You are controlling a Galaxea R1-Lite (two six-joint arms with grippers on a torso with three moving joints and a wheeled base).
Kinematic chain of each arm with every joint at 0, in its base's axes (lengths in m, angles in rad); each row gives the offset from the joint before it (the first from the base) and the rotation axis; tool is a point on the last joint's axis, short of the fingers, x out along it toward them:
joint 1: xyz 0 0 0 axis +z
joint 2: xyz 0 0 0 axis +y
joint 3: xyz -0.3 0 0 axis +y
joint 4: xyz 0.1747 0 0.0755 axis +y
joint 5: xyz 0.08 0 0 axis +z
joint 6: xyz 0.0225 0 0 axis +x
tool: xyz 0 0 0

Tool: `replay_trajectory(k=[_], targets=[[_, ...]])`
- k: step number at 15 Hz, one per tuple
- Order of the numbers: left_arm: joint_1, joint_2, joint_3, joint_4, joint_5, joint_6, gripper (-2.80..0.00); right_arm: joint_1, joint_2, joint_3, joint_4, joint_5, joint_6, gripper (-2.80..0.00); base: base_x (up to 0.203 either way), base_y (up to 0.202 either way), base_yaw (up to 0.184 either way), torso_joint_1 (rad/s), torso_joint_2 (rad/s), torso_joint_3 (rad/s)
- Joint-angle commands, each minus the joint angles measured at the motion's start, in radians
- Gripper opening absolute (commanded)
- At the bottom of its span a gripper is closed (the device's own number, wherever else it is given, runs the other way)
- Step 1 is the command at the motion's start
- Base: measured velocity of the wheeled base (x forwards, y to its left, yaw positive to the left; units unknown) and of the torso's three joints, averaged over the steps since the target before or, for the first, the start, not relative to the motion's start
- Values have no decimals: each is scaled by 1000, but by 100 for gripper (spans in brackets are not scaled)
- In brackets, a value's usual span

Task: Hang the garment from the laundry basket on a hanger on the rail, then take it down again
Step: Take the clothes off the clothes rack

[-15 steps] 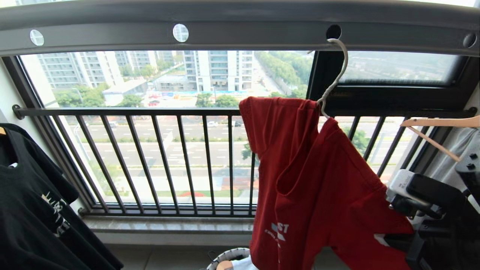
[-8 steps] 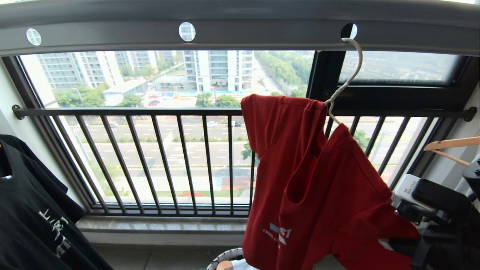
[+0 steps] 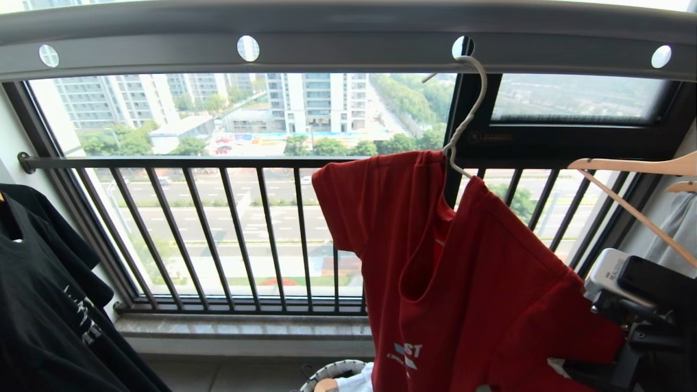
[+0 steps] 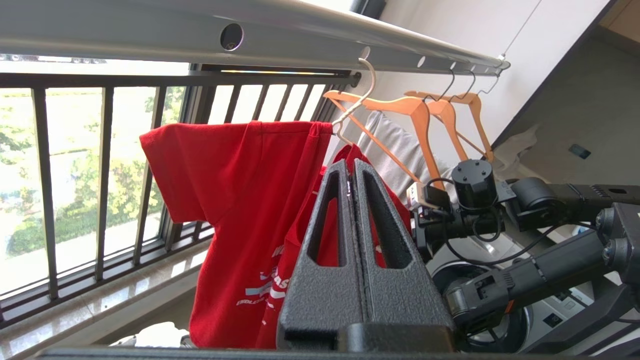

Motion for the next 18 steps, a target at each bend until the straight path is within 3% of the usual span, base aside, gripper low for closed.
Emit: replay_trajectory(k=[1, 5, 6, 9, 13, 17, 18], targets=[[0, 0, 0, -1, -5, -4, -280, -1, 8, 9, 2, 1, -1, 0, 0, 0, 0, 0, 0, 0], [1, 0, 0, -1, -5, -4, -280, -7, 20, 19, 4, -4, -4, 0, 0, 0, 0, 0, 0, 0], [2, 0, 0, -1, -5, -4, -280, -10, 16, 23, 6, -4, -6, -280, 0, 0, 0, 0, 0, 0], [2, 0, 0, -1, -5, -2, -280, -10, 36, 22, -8, 3, -1, -280, 0, 0, 0, 0, 0, 0], [2, 0, 0, -1, -5, -2, -280, -10, 138, 29, -185, 74, 3, -280, 0, 0, 0, 0, 0, 0], [2, 0, 0, -1, -4, -2, -280, -20, 108, 36, -186, 39, 3, -280, 0, 0, 0, 0, 0, 0], [2, 0, 0, -1, -4, -2, -280, -24, 102, 43, -186, 22, -4, 0, 0, 0, 0, 0, 0, 0]])
